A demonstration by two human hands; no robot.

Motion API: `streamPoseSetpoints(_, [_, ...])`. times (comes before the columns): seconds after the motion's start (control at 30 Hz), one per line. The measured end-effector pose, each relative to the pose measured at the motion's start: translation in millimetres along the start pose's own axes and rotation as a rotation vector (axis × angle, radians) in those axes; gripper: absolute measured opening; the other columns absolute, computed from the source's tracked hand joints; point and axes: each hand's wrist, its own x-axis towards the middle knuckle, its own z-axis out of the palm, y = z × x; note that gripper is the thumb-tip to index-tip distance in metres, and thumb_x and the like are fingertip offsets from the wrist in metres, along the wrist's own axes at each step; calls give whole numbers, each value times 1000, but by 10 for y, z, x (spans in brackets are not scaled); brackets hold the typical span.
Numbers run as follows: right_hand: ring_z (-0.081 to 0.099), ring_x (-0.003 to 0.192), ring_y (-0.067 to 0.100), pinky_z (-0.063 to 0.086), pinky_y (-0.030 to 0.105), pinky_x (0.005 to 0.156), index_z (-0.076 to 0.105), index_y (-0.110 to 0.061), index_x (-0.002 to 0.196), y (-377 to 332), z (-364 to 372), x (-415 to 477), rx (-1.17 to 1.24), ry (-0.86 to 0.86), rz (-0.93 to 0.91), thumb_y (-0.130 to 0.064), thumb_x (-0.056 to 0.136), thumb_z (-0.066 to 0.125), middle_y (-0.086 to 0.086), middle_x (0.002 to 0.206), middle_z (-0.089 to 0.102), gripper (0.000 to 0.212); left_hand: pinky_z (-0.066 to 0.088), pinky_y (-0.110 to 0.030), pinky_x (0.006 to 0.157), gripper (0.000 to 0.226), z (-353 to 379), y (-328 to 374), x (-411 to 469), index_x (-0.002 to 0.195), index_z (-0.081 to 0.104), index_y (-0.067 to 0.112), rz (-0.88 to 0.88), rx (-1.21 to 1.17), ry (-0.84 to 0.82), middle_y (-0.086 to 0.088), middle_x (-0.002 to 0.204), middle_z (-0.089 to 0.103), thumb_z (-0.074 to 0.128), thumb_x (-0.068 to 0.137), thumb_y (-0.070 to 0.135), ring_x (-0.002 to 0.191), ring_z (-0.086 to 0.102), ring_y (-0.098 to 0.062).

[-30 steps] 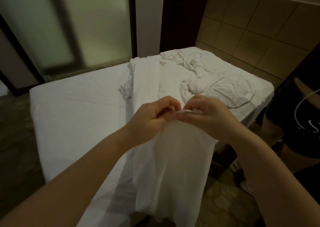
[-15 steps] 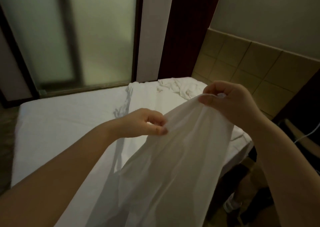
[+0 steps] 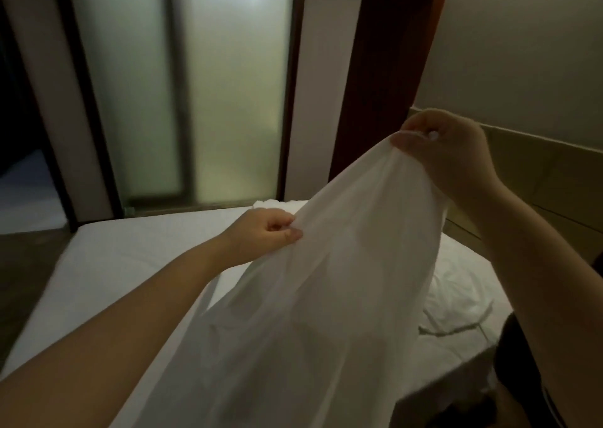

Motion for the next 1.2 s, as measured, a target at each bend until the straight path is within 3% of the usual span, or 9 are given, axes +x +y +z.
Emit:
streamPoseSetpoints(0.2, [48,80,10,38,16,68,66,-19,104,303,-9,280,-115,-75,-19,-32,87,64,-3,98,57,21,39,-18,68,25,70,151,-107,71,62,22,-93,-61,177,10,70,57,53,95,22,71,51,-6])
streamPoseSetpoints(0.33, [50,92,12,42,27,81,61,-26,119,497,251,154,-193,-198,-83,-41,81,69,2,114,58,41,39,-18,67,27,132,279,-161,72,59,27,-61,18,208,17,67,56,50,96,17,69,50,0])
streamPoseSetpoints(0.43, [53,92,3,36,15,78,67,-31,110,316,518,-124,24,-466,-259,-40,75,75,-12,103,62,38,41,-13,70,32,188,324,-220,75,60,35,-32,94,182,20,73,61,54,93,9,72,54,4])
streamPoseSetpoints(0.53, [53,87,-4,37,6,76,64,-33,115,146,748,-409,156,-798,-323,-39,71,78,-25,92,57,46,40,-8,70,26,267,350,-304,81,63,27,7,161,138,25,74,59,53,90,4,74,54,13])
streamPoseSetpoints(0.63, [56,86,1,41,12,77,65,-30,105,214,939,-520,203,-986,-267,-37,75,76,-18,89,61,33,40,-3,75,22,305,306,-398,91,65,27,16,183,127,24,85,60,55,88,8,81,56,15])
streamPoseSetpoints(0.73, [49,68,9,37,22,65,65,-22,84,267,1027,-565,105,-1086,-233,-43,79,69,-5,72,56,22,44,-8,74,18,305,185,-464,84,66,31,-21,141,148,29,75,63,54,89,18,79,58,5])
streamPoseSetpoints(0.93, [46,59,12,37,24,57,66,-13,69,312,905,-395,17,-844,-203,-48,75,70,4,63,53,36,49,-17,73,10,187,-7,-425,79,68,29,-136,-155,59,13,73,64,59,83,30,74,60,-3])
streamPoseSetpoints(1.1, [61,71,23,50,36,65,70,-5,75,465,489,-77,-3,-635,-85,-41,72,72,15,76,64,36,49,-15,73,20,228,-147,-154,75,68,30,-142,-132,-23,4,80,67,60,89,18,77,62,-11])
streamPoseSetpoints(1.2, [60,75,33,52,42,67,68,3,79,509,334,1,-58,-592,-39,-37,76,70,23,81,62,41,45,-9,69,10,355,-201,138,83,64,30,-76,-59,-22,4,83,64,62,89,21,72,56,1])
